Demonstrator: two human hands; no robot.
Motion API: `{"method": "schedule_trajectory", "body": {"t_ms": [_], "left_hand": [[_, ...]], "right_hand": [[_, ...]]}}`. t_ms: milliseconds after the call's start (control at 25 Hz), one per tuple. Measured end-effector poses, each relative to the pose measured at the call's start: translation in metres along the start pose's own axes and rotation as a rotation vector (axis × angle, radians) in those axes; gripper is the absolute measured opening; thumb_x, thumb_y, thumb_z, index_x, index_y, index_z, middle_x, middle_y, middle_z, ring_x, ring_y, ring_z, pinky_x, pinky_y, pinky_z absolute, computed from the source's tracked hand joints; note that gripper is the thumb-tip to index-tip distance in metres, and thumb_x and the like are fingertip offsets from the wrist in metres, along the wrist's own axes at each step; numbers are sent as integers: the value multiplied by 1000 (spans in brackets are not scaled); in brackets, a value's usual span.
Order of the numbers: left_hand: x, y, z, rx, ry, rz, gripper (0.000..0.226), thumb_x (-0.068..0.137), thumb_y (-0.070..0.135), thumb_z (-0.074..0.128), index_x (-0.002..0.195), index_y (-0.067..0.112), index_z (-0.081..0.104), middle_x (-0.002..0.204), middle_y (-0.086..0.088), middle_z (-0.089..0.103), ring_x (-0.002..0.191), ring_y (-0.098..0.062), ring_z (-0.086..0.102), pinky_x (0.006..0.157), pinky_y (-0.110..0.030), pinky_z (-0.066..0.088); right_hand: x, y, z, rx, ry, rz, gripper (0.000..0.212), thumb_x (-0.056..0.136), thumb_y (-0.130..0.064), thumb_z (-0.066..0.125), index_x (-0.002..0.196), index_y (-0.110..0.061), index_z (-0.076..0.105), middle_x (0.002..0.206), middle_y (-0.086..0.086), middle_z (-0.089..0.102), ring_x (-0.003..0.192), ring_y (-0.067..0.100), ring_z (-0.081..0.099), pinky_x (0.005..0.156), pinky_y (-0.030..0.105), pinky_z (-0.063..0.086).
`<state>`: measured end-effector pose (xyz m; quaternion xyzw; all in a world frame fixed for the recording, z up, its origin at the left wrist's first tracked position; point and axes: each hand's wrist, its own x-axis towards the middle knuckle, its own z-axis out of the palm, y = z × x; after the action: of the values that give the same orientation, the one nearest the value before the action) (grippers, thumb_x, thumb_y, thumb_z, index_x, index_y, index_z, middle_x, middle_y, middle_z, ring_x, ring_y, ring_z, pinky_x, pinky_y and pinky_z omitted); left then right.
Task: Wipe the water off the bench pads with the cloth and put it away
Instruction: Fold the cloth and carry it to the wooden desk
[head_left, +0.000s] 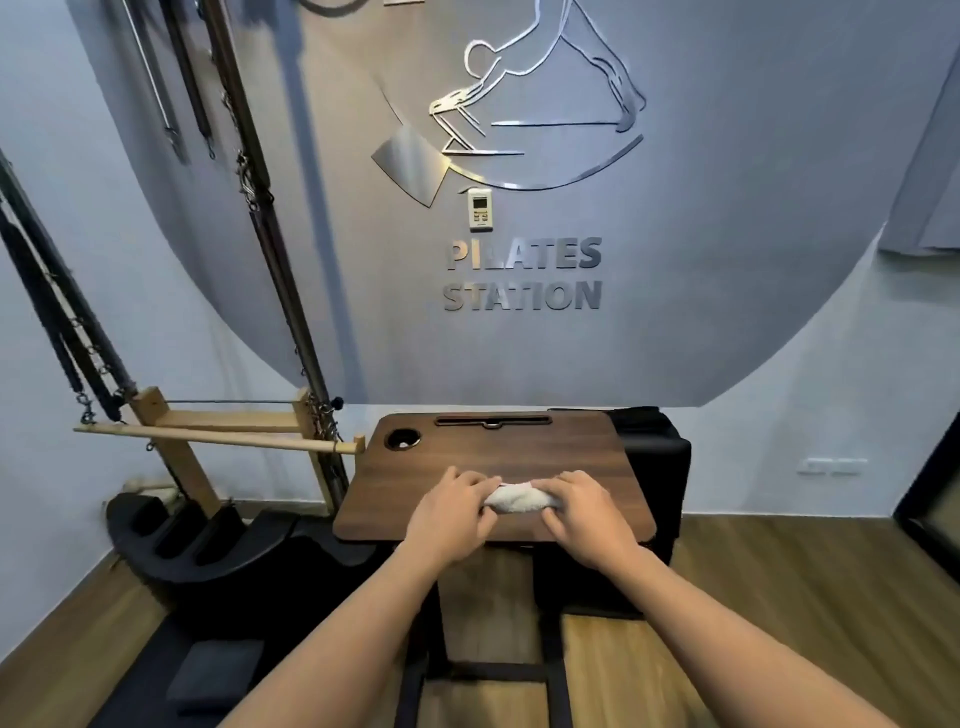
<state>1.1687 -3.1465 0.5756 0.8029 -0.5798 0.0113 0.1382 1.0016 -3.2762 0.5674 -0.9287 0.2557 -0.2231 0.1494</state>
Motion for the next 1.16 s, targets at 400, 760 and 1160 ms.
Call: {"method": "schedule_trajectory", "body": {"t_ms": [400, 760, 1160], "left_hand": [[142, -89, 91, -21, -122, 50, 53, 97, 29, 44, 150, 25, 45, 146, 4, 52, 128, -22, 40, 104, -38, 46], [206, -148, 161, -59, -204, 45, 55, 100, 35, 40, 155, 30, 35, 156, 6, 38, 142, -18, 26, 100, -32, 51], [201, -160, 192, -148, -62, -7, 49, 105, 41, 42, 152, 25, 45, 160, 3, 39, 147, -18, 37, 127, -35, 15]], "right_hand": [[117, 87, 106, 21, -59, 118, 42, 85, -14, 63, 127, -17, 66, 116, 1, 68, 111, 22, 56, 99, 30, 43], [178, 127, 172, 13, -196, 230, 45, 94, -10, 55, 138, -17, 57, 131, 2, 58, 129, 18, 45, 106, 24, 36], [177, 148, 203, -69, -251, 125, 54, 95, -26, 55, 148, -19, 46, 154, 6, 44, 148, 21, 33, 124, 42, 21]]}}
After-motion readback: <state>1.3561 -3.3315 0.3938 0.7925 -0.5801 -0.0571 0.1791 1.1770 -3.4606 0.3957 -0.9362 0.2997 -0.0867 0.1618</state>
